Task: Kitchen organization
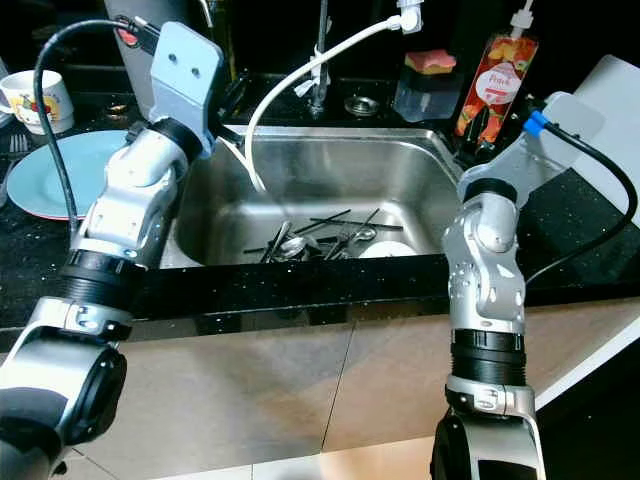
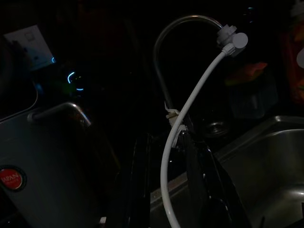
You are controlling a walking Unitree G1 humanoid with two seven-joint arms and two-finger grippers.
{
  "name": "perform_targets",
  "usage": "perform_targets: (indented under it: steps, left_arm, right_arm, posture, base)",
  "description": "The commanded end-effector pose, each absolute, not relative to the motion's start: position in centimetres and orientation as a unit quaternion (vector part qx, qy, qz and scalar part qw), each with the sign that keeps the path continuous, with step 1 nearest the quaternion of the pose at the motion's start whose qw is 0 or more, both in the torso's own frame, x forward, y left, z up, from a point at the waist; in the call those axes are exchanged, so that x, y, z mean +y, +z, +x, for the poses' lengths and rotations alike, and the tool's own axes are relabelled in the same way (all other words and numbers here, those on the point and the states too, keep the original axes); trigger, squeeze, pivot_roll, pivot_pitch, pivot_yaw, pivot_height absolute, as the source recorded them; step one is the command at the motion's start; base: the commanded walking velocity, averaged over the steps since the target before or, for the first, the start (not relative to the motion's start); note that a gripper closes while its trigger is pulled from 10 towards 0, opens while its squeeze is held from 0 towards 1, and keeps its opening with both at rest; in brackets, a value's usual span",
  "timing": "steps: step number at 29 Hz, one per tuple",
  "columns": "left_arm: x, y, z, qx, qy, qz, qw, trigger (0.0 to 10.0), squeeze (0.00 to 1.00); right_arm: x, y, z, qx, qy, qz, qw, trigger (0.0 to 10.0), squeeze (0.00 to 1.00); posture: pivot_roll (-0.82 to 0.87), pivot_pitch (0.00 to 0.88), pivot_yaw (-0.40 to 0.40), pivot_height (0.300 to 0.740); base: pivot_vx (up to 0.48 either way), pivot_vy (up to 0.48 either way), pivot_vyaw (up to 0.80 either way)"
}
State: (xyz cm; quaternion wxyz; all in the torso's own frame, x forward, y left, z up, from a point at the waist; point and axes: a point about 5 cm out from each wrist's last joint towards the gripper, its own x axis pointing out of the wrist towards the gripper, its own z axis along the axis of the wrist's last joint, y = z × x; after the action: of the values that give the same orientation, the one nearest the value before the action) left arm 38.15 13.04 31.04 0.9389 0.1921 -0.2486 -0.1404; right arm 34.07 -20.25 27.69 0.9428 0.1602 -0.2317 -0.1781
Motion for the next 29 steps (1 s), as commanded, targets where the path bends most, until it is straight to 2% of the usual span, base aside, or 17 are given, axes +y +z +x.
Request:
perform_targets:
  steps: [1,29]
  left_arm:
    - [12.23,31.25,38.17,-0.254,-0.155,0.191,0.935,10.0,0.00]
    - [12.19,31.31,38.05,-0.256,-0.155,0.209,0.931,10.0,0.00]
  right_arm:
    - [-20.27,27.68,33.95,-0.232,-0.179,0.160,0.943,10.0,0.00]
    - [-20.62,27.70,33.96,-0.228,-0.180,0.157,0.944,10.0,0.00]
  posture:
    - [0.21,0.000,-0.082,0.740]
    - [0.21,0.009,-0.080,0.740]
  base:
    - [0.000,0.000,0.00]
    - [0.000,0.000,0.00]
